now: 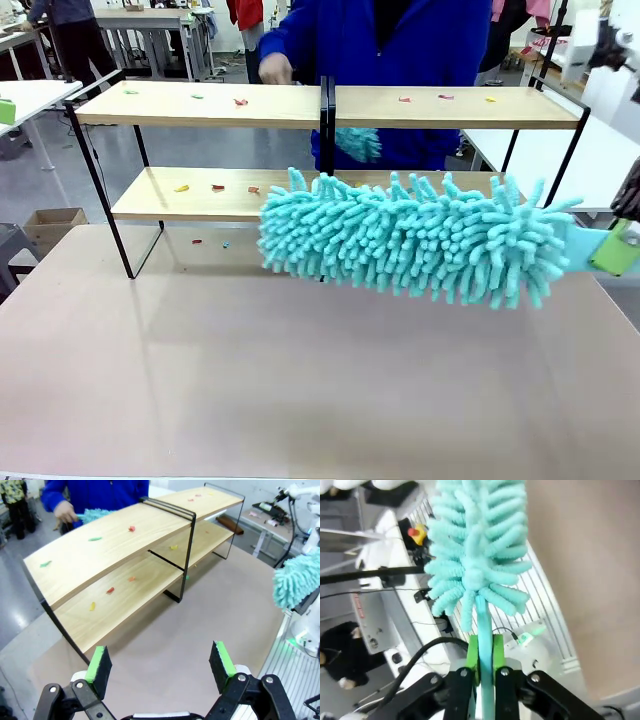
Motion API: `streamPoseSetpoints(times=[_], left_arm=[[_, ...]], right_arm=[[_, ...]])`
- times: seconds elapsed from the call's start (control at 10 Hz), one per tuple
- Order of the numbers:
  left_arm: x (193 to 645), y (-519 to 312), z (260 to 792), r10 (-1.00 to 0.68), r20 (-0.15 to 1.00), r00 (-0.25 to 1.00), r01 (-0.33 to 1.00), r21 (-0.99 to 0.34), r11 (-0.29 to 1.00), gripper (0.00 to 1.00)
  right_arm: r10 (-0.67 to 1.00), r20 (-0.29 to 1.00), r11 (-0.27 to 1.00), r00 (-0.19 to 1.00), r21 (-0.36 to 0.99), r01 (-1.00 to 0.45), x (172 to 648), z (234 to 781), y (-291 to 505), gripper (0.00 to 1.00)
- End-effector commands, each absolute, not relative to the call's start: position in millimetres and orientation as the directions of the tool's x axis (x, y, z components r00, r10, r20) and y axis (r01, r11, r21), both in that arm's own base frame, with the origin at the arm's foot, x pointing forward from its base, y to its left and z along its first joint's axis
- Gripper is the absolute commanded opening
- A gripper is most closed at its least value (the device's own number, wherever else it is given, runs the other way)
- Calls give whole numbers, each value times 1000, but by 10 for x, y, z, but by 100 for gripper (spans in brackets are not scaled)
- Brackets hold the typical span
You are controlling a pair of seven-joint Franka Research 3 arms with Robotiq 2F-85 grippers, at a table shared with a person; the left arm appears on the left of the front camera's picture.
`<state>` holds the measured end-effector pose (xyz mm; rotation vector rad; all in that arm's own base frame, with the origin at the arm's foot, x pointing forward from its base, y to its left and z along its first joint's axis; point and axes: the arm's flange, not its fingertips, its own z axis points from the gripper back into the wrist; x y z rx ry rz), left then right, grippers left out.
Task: Clean the shelves.
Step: Clean a randomly selected level of the Shelf with the Duster.
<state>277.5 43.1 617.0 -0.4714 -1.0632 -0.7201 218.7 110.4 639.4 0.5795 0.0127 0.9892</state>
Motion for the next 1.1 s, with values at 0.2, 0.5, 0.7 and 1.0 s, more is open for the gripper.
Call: streamPoseSetpoints(times=[0.2, 0.5, 0.7, 1.0], left_arm=[[2777, 427, 6160, -296, 910, 289, 740, -16, 673, 100], [2777, 427, 6160, -296, 910, 289, 740, -16, 673, 100], [2777, 427, 6160, -296, 910, 289, 740, -16, 673, 100], [2777, 427, 6160, -296, 910, 289, 740, -16, 673, 100]], right_arm=[[805, 16, 545, 593, 374, -750, 2642, 6164, 1704, 12], [798, 38, 552, 602, 355, -755, 3479, 5871, 2437, 12], [880, 8, 413, 475, 483, -772, 3198, 6196, 1882, 12], [608, 93, 697, 789, 415, -585, 1743, 6787, 200, 12]])
